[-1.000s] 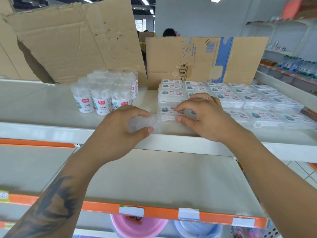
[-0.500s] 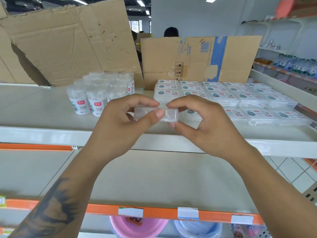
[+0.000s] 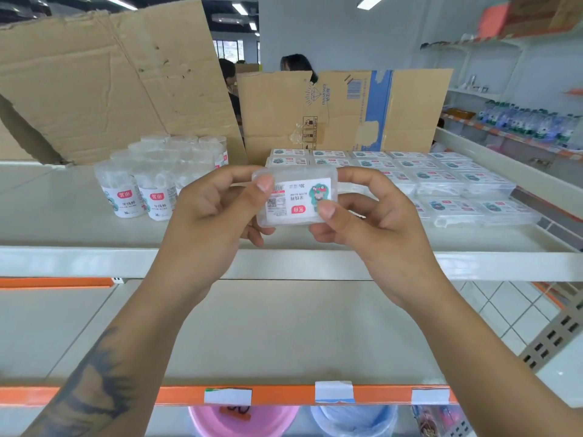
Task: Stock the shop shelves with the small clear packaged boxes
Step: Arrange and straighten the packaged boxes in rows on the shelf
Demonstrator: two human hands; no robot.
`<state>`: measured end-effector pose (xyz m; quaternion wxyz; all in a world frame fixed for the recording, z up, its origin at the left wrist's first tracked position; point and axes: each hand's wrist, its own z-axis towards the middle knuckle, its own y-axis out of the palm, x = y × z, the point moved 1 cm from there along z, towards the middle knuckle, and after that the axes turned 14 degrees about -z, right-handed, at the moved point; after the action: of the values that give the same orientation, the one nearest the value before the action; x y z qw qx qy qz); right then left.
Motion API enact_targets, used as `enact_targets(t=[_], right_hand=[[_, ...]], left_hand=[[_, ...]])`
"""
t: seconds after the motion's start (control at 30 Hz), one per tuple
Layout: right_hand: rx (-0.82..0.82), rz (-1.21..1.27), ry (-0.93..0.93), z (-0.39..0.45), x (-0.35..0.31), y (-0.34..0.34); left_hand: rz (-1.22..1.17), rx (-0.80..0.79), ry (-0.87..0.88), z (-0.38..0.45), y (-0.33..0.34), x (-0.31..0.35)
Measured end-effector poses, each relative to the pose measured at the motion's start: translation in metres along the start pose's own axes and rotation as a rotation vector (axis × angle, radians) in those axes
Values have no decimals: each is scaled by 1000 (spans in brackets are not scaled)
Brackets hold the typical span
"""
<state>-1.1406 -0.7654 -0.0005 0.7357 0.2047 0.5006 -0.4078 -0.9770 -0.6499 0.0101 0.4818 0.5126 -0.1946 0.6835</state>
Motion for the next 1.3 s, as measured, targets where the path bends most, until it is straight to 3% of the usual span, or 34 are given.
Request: enact_targets(t=[0.2, 0.33, 0.43, 0.6, 0.77, 0.87, 0.97, 1.1, 1.3], right_hand=[[1, 198, 42, -6, 6, 9], [43, 239, 3, -7, 5, 7], [3, 225, 5, -5, -1, 4], [-23, 146, 24, -4, -4, -2], [-71, -16, -11, -8, -3, -5], [-126, -163, -102, -14, -1, -9], [-227, -488, -252, -20, 5, -16], [-132, -818, -480, -12, 10, -18], [-144, -1034, -363, 42, 8, -16]], left_hand=[[-258, -46, -152, -7, 13, 0], [-186, -103, -186, -15, 15, -11], [-40, -176, -121, -18, 10, -16], [-71, -283, 19, -15, -7, -13], [76, -420, 121, -11, -17, -15], [131, -375, 175, -11, -21, -21], [173, -314, 202, -13, -20, -26], [452, -208, 261, -20, -21, -28], [1038, 27, 388, -33, -45, -49]])
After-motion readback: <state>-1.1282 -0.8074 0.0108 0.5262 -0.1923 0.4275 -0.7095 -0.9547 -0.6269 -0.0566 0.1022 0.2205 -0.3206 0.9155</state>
